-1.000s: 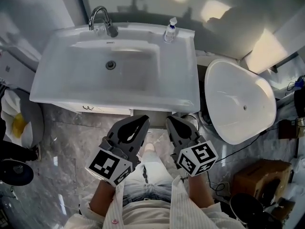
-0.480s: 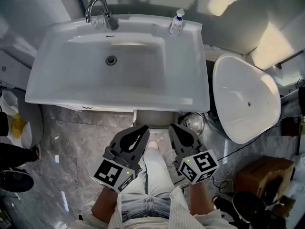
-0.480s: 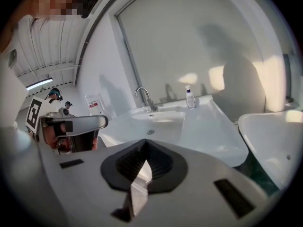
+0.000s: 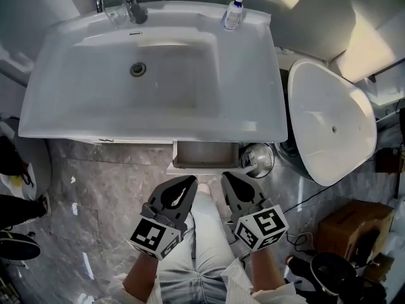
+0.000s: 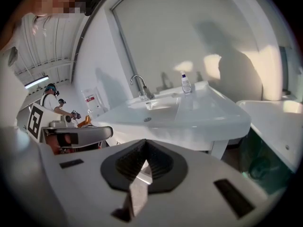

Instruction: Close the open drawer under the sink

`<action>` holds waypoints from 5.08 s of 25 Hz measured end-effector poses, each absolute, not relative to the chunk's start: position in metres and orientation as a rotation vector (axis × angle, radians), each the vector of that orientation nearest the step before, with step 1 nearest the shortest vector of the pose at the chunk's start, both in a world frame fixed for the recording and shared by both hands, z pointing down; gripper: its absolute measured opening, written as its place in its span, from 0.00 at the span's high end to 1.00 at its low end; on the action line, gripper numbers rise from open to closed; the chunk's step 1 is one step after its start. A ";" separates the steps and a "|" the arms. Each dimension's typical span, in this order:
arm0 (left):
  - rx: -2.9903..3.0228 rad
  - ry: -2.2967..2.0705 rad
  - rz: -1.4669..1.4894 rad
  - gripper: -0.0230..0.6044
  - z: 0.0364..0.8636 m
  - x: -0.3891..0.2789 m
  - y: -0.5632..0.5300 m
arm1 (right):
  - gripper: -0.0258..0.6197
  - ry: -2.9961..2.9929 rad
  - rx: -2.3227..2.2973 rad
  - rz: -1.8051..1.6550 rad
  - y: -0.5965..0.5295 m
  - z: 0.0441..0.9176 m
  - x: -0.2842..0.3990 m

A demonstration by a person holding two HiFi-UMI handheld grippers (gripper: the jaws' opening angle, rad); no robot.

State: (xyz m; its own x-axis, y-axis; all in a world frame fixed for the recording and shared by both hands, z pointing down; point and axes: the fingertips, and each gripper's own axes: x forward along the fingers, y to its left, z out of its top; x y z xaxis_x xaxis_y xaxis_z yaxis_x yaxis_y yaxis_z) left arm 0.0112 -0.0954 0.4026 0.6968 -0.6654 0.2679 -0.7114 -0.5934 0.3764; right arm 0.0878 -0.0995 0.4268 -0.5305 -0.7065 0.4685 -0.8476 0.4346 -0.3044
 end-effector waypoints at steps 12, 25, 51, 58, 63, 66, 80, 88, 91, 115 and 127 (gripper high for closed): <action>2.325 -1.077 0.246 0.93 0.500 0.014 -0.070 | 0.95 -2.319 1.357 0.812 -0.078 0.514 0.104; 2.285 -1.089 0.389 0.93 0.574 0.015 -0.063 | 0.95 -2.309 1.320 0.779 -0.068 0.575 0.102; 2.275 -1.101 0.571 0.93 0.650 0.020 -0.074 | 0.95 -2.232 1.428 0.862 -0.074 0.651 0.115; 2.221 -1.127 0.558 0.94 0.655 0.014 -0.082 | 0.95 -2.233 1.464 0.835 -0.077 0.649 0.116; 2.228 -1.139 0.557 0.94 0.654 0.012 -0.083 | 0.95 -2.226 1.460 0.825 -0.078 0.651 0.115; 2.242 -1.143 0.554 0.94 0.652 0.013 -0.086 | 0.95 -2.227 1.478 0.815 -0.082 0.649 0.116; 2.249 -1.166 0.559 0.94 0.649 0.013 -0.113 | 0.95 -2.240 1.469 0.769 -0.107 0.647 0.115; 2.247 -1.163 0.552 0.94 0.648 0.015 -0.131 | 0.95 -2.248 1.469 0.741 -0.127 0.645 0.114; 2.270 -1.168 0.558 0.94 0.650 0.015 -0.137 | 0.95 -2.253 1.459 0.717 -0.133 0.645 0.115; 2.339 -1.185 0.564 0.94 0.642 0.016 -0.190 | 0.95 -2.268 1.468 0.631 -0.185 0.638 0.115; 2.330 -1.183 0.539 0.94 0.643 0.016 -0.203 | 0.95 -2.268 1.448 0.576 -0.199 0.638 0.115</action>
State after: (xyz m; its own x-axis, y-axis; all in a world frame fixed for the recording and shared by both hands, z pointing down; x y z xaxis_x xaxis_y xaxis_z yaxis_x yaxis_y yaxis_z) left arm 0.0157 -0.2032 0.6426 0.5510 -0.6397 0.5358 -0.8241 -0.5181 0.2289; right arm 0.1147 -0.1986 0.6377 -0.3918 -0.7552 0.5256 -0.9145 0.3825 -0.1319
